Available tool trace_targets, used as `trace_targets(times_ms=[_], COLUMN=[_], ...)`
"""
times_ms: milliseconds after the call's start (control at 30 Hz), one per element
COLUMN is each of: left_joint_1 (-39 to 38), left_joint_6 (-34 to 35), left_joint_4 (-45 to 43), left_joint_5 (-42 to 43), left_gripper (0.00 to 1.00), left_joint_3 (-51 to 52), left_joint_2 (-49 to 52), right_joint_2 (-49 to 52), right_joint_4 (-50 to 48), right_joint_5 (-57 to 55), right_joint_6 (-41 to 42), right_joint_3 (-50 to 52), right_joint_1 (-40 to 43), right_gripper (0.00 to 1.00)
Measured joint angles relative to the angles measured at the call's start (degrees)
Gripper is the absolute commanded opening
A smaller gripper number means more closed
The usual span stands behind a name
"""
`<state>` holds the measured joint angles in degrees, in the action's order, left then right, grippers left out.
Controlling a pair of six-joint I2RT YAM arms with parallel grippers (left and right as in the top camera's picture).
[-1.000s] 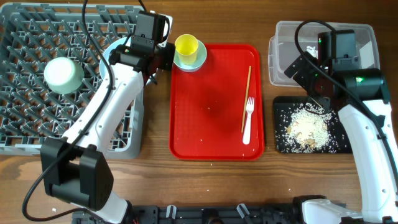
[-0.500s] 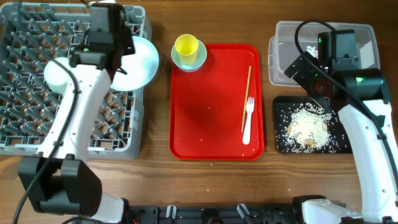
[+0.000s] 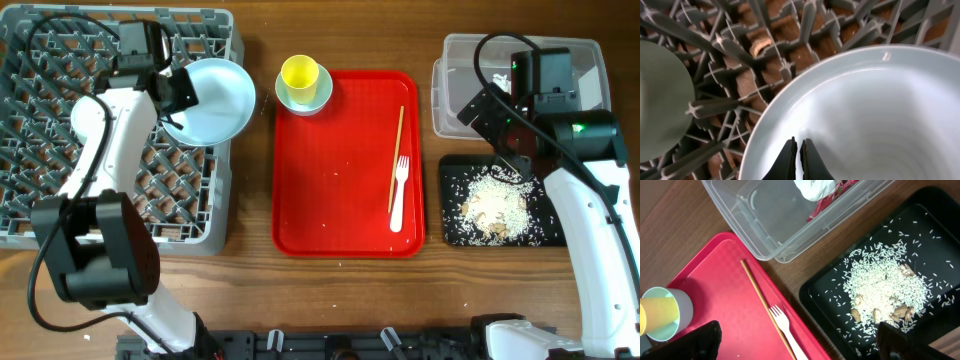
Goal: Sort waste into correct bins and load items into the dishwasher rack
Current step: 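Lower the plate upright into a rack slot and release it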
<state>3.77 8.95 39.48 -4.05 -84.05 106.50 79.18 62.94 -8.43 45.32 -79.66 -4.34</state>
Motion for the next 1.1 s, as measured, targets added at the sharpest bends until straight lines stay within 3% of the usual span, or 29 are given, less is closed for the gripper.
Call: trace_targets(times_ms=[1100], left_joint_1=[0.9], left_joint_6=[0.0], left_joint_4=[3.4], left_joint_5=[0.1], left_gripper=[0.04], left_joint_3=[-0.4], left_joint_2=[4.8], right_joint_2=[0.0], right_joint_4=[0.0], right_joint_5=[0.0], right_joint_6=[0.0], right_joint_3=[0.0], right_joint_1=[0.0], right_gripper=[1.0])
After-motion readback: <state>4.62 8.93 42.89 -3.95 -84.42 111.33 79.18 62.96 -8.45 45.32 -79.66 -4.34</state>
